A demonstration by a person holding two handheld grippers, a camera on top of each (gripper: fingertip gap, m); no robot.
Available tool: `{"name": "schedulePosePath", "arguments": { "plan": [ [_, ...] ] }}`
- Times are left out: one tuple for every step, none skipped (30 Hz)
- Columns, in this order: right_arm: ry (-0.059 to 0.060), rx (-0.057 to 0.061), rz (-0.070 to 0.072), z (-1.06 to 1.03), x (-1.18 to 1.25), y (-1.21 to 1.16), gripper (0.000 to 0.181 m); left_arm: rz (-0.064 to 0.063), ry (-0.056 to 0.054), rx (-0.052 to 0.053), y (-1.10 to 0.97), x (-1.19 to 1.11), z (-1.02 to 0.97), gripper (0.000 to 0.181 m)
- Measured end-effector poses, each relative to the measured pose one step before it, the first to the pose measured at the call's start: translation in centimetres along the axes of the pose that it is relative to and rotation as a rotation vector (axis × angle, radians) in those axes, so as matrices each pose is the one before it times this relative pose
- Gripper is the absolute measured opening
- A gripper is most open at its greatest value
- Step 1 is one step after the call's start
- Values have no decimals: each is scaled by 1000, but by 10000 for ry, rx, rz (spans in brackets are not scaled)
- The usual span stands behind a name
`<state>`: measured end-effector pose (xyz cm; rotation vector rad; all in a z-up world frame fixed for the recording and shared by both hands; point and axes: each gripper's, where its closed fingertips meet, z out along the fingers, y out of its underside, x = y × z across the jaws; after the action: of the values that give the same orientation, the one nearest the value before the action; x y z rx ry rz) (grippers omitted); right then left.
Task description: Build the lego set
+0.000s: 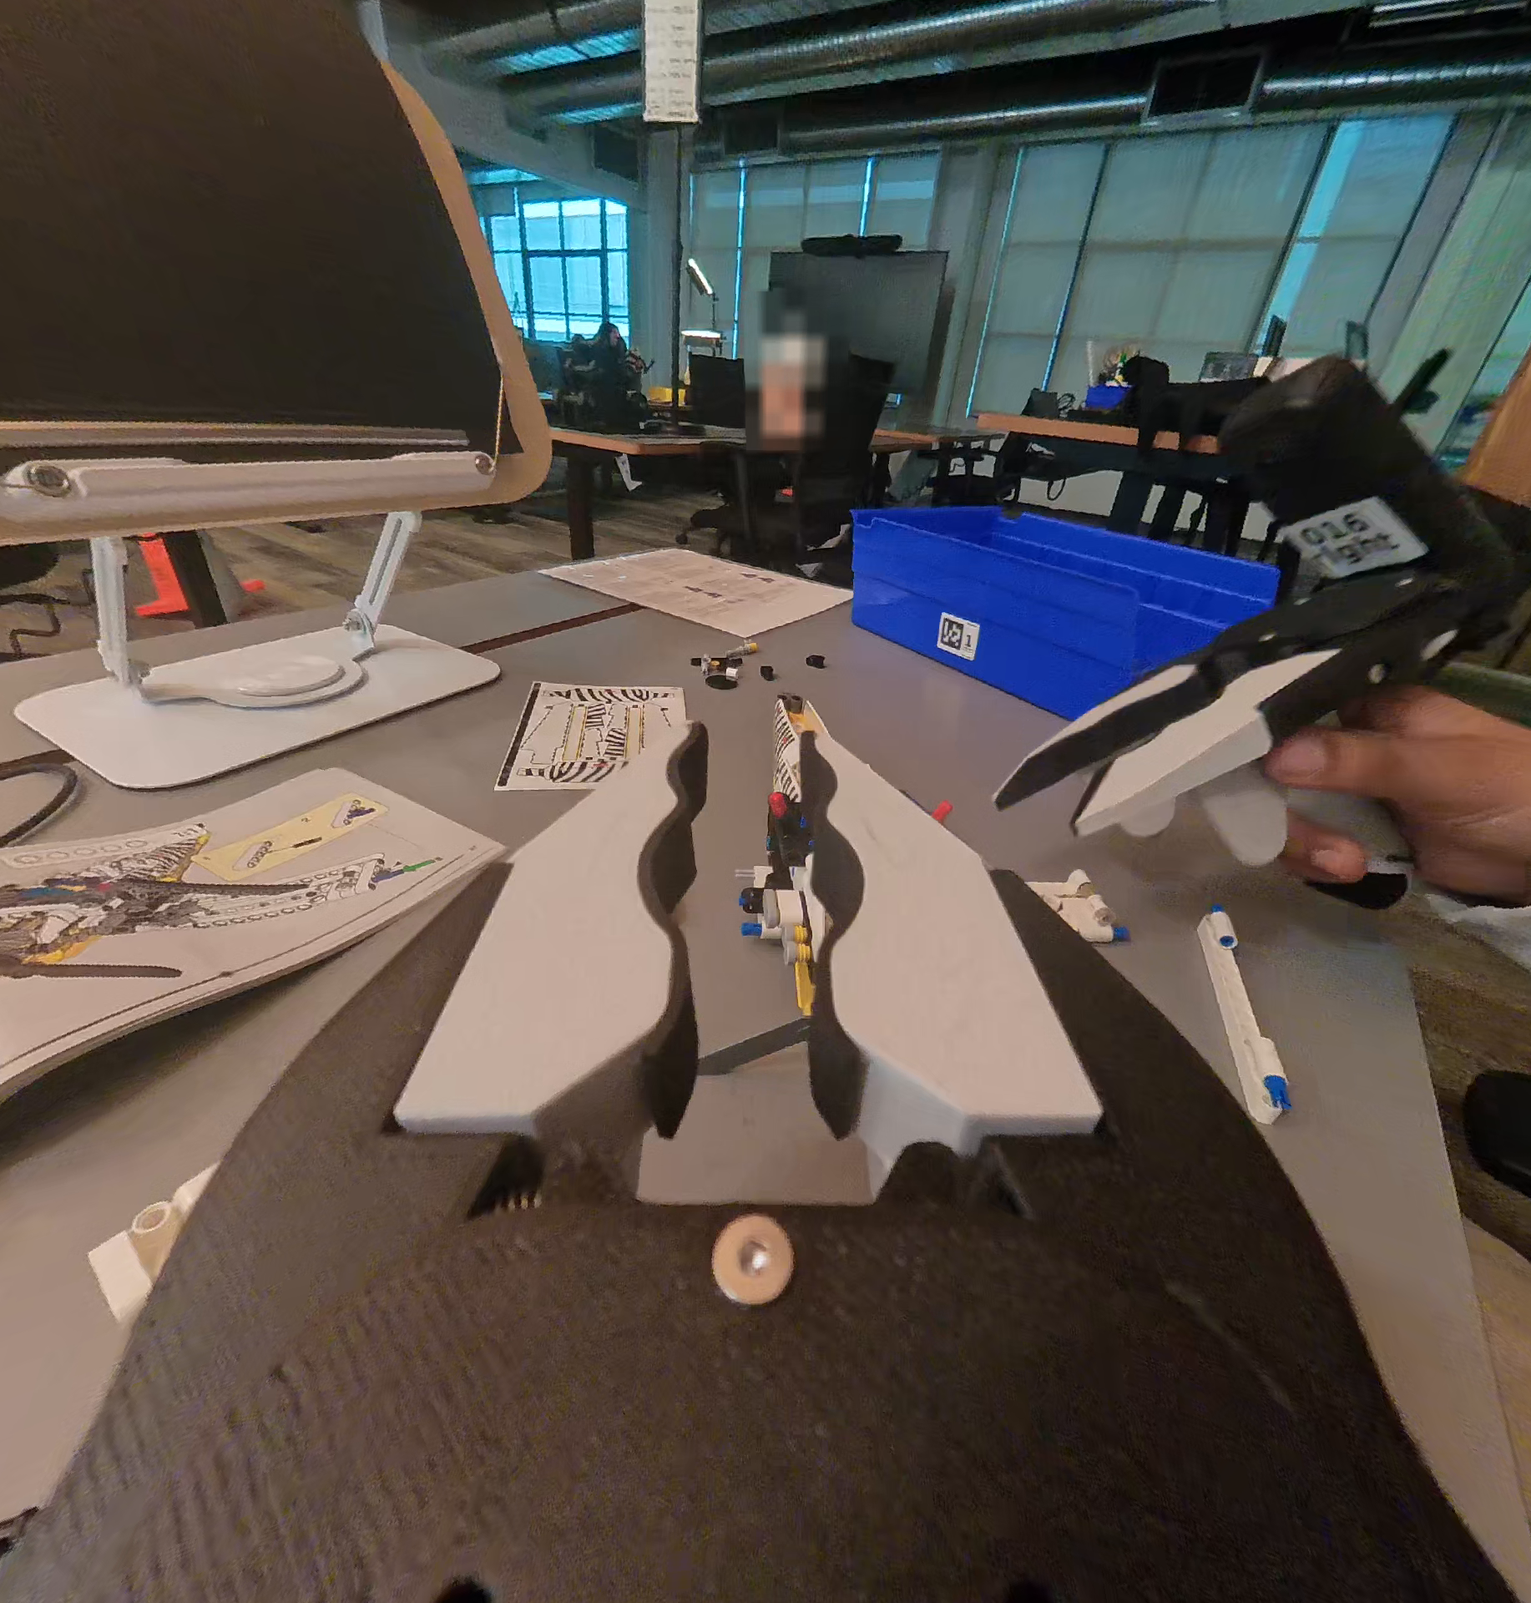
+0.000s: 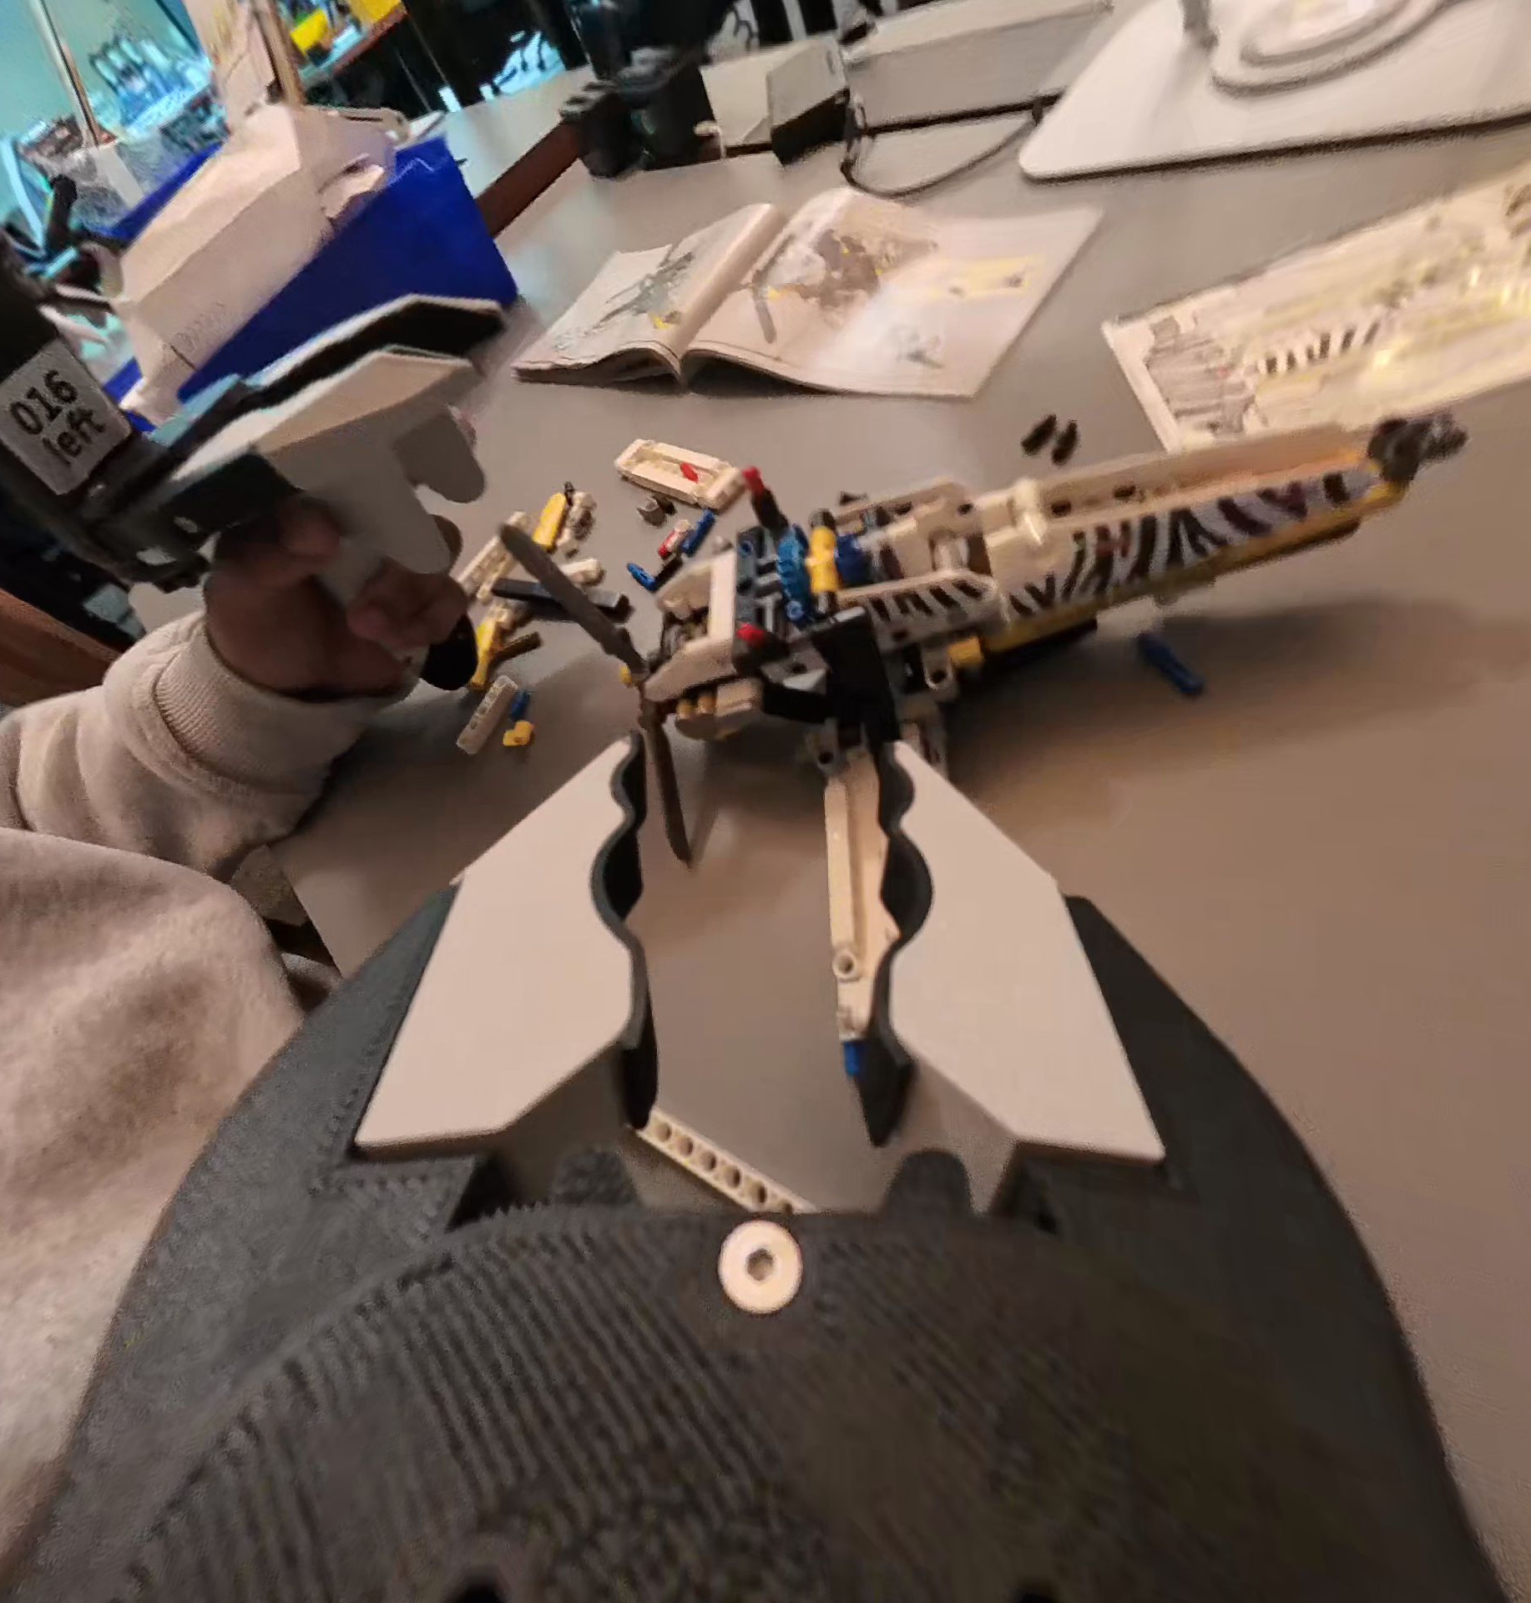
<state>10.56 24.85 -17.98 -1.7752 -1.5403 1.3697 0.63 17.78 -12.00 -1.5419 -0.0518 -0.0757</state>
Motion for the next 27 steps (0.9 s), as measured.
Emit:
{"name": "schedulePosePath", "arguments": {
  "plan": [
    [-98, -195, 296, 350, 306, 599, 54, 26, -20, -34, 62, -8, 26, 19],
    [-75, -250, 227, 483, 193, 626, 54, 76, -72, -13, 25, -65, 12, 19],
    [-31, -290, 120, 495, 88, 600, 55, 96, -88, 13, -3, -91, -11, 19],
    [-47, -213, -32, 390, -131, 378, 50, 84, -114, 25, -43, -148, -34, 20],
    [6, -170, -89, 315, -189, 217, 43, 59, -136, 32, -55, -192, -29, 21],
    [90, -235, -85, 323, -115, 282, 49, 30, -119, 28, -42, -208, -41, 22],
    [133, -268, -119, 325, -61, 333, 52, -13, -79, 14, -23, -163, -18, 23],
    [164, -310, -127, 333, -24, 410, 52, -50, -40, 5, -12, -111, -2, 24],
    [115, -331, -121, 351, -93, 450, 53, -68, -6, 0, -6, -61, -5, 24],
    [98, -189, -119, 250, -148, 203, 54, -63, 8, -8, 16, -26, -1, 24],
    [74, -54, -101, 117, -195, -25, 56, -48, -4, -2, -2, -41, -8, 25],
    [-9, -78, -43, 118, -278, 19, 58, -27, -10, 11, -29, -35, -10, 25],
    [-62, -66, 15, 136, -335, 4, 60, -8, -20, 26, -48, -25, -32, 25],
    [-90, -37, 45, 149, -347, -11, 61, 13, -26, 31, -54, -27, -19, 25],
    [-95, -37, 47, 133, -347, 1, 62, 25, -22, 14, -17, -9, -3, 25],
    [-65, -29, 27, 108, -282, -13, 63, 21, -18, -2, -4, 0, -4, 25],
    [-17, -42, 5, 66, -212, 1, 65, 11, -1, 0, 2, 20, -2, 25],
    [12, -62, -1, 66, -163, 27, 66, -3, 4, 11, -26, 17, -12, 25],
    [3, -54, 9, 57, -164, 19, 67, -7, -9, 23, -33, 1, -14, 25],
    [-14, -41, 20, 73, -193, 6, 68, 0, -7, 17, -35, -10, -7, 25],
    [-16, -40, 17, 80, -214, -5, 69, -6, -9, 4, -7, -18, -6, 25],
    [-15, -47, -1, 85, -204, 14, 70, -13, 6, -3, 3, -2, -1, 25],
    [-15, -52, -13, 72, -210, 23, 71, -11, 11, -7, 20, 13, 5, 25],
    [-21, -53, -12, 71, -197, 25, 72, -3, 21, -9, 13, 33, 14, 25],
    [-48, -43, -3, 64, -224, 15, 72, -2, 38, -14, 31, 75, 9, 25],
    [-104, -13, 11, 51, -304, -29, 72, 1, 26, -16, 35, 56, 17, 25],
    [-238, 41, 20, 44, -484, -116, 71, 16, 8, -5, 9, 30, 5, 26]
  ]
}}
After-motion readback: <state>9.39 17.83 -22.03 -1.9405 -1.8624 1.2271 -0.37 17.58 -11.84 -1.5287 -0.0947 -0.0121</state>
